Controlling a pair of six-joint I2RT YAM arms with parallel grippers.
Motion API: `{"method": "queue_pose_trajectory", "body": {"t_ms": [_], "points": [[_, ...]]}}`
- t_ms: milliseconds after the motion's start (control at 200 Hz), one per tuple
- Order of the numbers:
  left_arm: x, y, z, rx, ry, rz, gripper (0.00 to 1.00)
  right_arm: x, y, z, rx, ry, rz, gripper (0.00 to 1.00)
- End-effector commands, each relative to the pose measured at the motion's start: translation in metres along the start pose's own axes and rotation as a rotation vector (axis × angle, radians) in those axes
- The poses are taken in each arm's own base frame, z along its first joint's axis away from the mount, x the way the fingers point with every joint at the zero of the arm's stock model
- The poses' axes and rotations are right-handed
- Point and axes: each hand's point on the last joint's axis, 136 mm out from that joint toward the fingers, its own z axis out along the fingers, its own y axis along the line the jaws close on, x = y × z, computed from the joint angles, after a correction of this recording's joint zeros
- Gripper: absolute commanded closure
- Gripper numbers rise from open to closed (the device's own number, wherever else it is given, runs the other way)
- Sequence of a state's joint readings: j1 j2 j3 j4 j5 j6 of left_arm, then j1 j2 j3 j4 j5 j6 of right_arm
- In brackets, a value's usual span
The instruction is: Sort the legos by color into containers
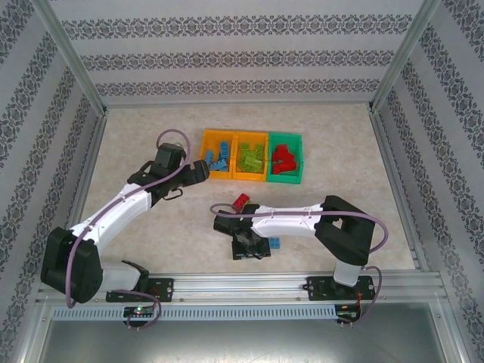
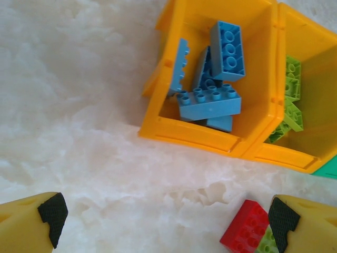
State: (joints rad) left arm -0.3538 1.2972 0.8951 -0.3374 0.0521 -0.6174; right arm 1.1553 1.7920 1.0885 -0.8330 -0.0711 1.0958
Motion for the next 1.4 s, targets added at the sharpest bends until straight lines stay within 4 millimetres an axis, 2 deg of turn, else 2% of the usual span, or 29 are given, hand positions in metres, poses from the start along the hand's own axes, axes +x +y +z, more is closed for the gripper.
{"method": "queue_pose_trajectory", "body": {"t_ms": [0, 95, 205, 405, 699, 839, 944, 1129, 1244, 1394], "points": [[-0.002, 0.007, -0.003, 0.016, -0.022, -0.016, 0.00, 0.002, -0.008, 0.001, 0.055, -0.016, -0.002, 0.42], [0.003, 0.015, -0.002, 0.006, -0.011, -0.025, 0.00, -0.004, -0.007, -0.008, 0.058, -0.052, -0.011, 0.47], [0.007, 0.023, -0.004, -0.013, -0.008, -0.034, 0.00, -0.016, 0.006, -0.023, 0.024, -0.097, -0.053, 0.48], [0.019, 0.038, -0.010, -0.047, 0.002, -0.037, 0.00, -0.059, 0.035, -0.075, -0.118, -0.225, -0.116, 0.47], [0.039, 0.063, -0.019, -0.119, 0.005, -0.057, 0.00, -0.179, 0.053, -0.151, -0.325, -0.465, -0.172, 0.46], [0.050, 0.070, -0.020, -0.136, 0.028, -0.067, 0.00, -0.242, 0.059, -0.169, -0.407, -0.519, -0.161, 0.47], [0.060, 0.074, -0.018, -0.143, 0.051, -0.087, 0.00, -0.283, 0.068, -0.173, -0.440, -0.533, -0.168, 0.47], [0.073, 0.074, -0.017, -0.110, 0.078, -0.126, 0.00, -0.340, 0.081, -0.159, -0.502, -0.508, -0.135, 0.47], [0.077, 0.071, -0.018, -0.090, 0.086, -0.142, 0.00, -0.363, 0.084, -0.148, -0.530, -0.499, -0.112, 0.47], [0.077, 0.072, -0.022, -0.098, 0.074, -0.150, 0.00, -0.376, 0.088, -0.141, -0.555, -0.492, -0.098, 0.42]]}}
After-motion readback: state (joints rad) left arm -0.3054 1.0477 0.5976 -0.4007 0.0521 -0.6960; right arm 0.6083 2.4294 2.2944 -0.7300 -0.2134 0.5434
